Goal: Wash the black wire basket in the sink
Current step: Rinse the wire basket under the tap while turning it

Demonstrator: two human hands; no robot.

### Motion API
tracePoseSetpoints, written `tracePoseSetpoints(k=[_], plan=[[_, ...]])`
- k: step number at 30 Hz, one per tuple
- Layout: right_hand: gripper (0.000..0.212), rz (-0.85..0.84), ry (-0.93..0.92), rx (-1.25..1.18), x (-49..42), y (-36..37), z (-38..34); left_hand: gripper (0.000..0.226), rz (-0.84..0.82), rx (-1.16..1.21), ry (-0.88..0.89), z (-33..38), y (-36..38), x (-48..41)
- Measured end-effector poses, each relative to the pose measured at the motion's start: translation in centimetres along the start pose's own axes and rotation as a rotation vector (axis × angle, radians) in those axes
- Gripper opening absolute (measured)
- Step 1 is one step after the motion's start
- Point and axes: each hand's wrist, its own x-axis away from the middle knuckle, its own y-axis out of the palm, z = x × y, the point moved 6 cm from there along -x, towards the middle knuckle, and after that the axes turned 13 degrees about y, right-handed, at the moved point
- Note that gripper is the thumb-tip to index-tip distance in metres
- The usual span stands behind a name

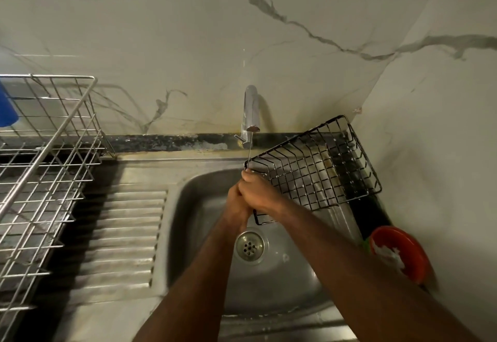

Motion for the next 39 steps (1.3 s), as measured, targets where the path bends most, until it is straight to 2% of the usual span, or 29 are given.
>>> tracePoseSetpoints(k=[3, 7, 10, 16, 21, 26, 31, 34, 36, 39], plan=[[0.045, 0.021, 0.04, -0.091, -0.5, -1.1, 1.0, 0.039, 0.0, -0.058, 0.043, 0.1, -0.3, 0.5], [0.052, 0.057, 0.058, -0.061, -0.9, -1.5, 0.6, 0.026, -0.002, -0.123, 0.039, 0.7, 0.7, 1.3], [0.059, 0.034, 0.049, -0.009, -0.8, -1.0, 0.3, 0.024, 0.001, -0.063, 0.03, 0.7, 0.8, 1.2], [0.049, 0.089, 0.092, -0.02, -1.2, -1.6, 0.9, 0.032, -0.015, 0.013, -0.008, 0.1, 1.2, 1.3], [0.035, -0.022, 0.061, 0.069, -0.6, -1.9, 1.5, 0.049, 0.021, 0.039, -0.011, 0.0, 0.3, 0.8], [0.04, -0.027, 0.062, 0.018, -1.1, -1.7, 1.7, 0.054, 0.035, 0.119, -0.023, -0.2, 0.4, 0.4], [0.058, -0.062, 0.033, 0.034, -0.9, -0.4, 1.9, 0.061, 0.031, 0.166, -0.015, -0.1, 0.0, 0.3], [0.052, -0.122, 0.026, -0.021, -1.1, 0.0, 2.6, 0.056, 0.044, 0.148, -0.023, -0.4, -1.0, 0.2], [0.048, -0.096, 0.005, -0.095, -1.0, -0.5, 2.2, 0.06, 0.031, 0.135, -0.021, -0.6, -1.0, 0.2], [0.052, -0.02, -0.012, -0.183, -1.1, -1.4, 1.4, 0.06, -0.009, 0.086, 0.023, 0.2, -0.6, 0.4]])
